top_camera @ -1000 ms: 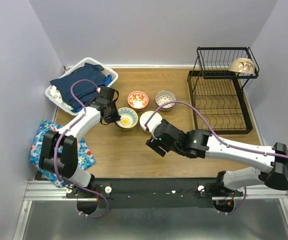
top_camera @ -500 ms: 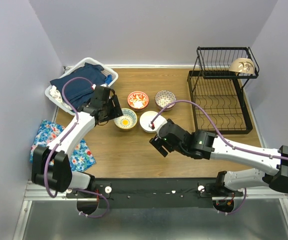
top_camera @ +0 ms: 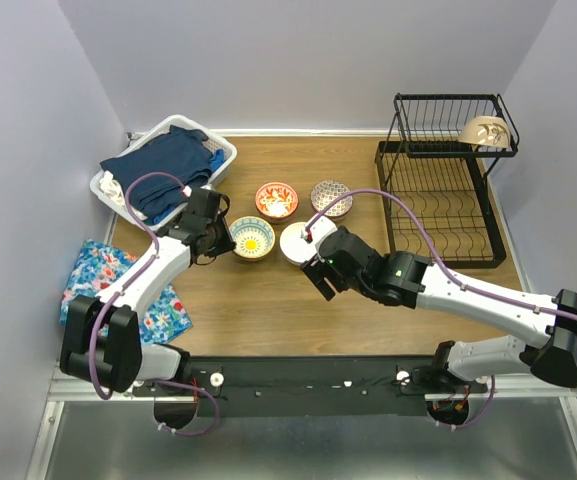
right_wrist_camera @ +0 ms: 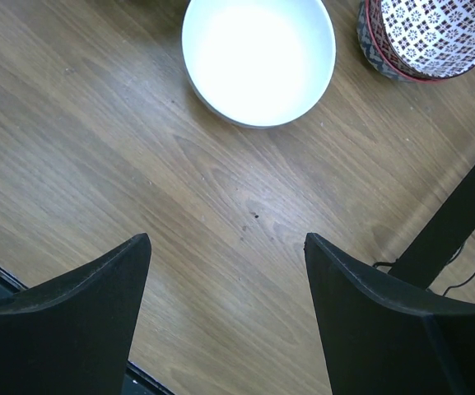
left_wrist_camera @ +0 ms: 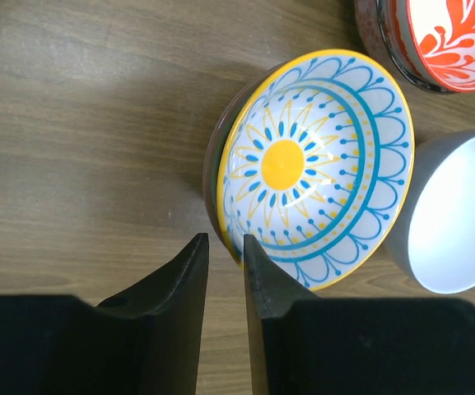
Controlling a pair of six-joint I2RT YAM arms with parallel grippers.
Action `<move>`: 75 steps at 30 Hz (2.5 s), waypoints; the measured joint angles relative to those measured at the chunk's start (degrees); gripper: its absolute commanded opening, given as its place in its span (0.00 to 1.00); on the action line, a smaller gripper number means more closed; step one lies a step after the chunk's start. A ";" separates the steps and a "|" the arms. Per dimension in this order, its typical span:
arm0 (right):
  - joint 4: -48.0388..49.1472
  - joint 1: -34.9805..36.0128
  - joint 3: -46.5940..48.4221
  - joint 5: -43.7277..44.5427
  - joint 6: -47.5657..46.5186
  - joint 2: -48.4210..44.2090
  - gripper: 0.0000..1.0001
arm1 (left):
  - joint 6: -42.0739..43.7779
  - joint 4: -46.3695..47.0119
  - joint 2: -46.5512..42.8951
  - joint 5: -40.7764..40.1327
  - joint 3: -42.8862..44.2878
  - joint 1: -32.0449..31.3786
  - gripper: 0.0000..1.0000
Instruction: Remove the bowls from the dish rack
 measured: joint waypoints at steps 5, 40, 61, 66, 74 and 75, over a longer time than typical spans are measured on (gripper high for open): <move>0.09 -0.24 0.00 -0.42 -0.02 -0.02 0.83 | -0.81 2.38 1.99 0.04 -0.07 0.09 0.16; -1.42 -23.67 18.80 3.67 -3.19 3.67 0.83 | 8.68 -1.44 -22.71 -4.44 -6.25 1.33 0.99; 9.92 -69.02 26.45 -14.36 26.77 7.74 0.83 | 19.37 6.12 -37.33 -5.05 -16.22 -2.99 0.99; 14.12 -72.78 22.95 -15.56 34.51 8.55 0.83 | 19.71 6.62 -37.86 -5.46 -16.22 -3.41 0.99; 22.82 -75.78 16.09 -17.46 42.97 9.44 0.83 | 20.33 6.75 -38.16 -6.58 -16.33 -3.45 0.99; 24.24 -76.08 14.97 -17.70 43.87 9.42 0.83 | 20.35 6.80 -38.16 -6.64 -16.33 -3.45 0.99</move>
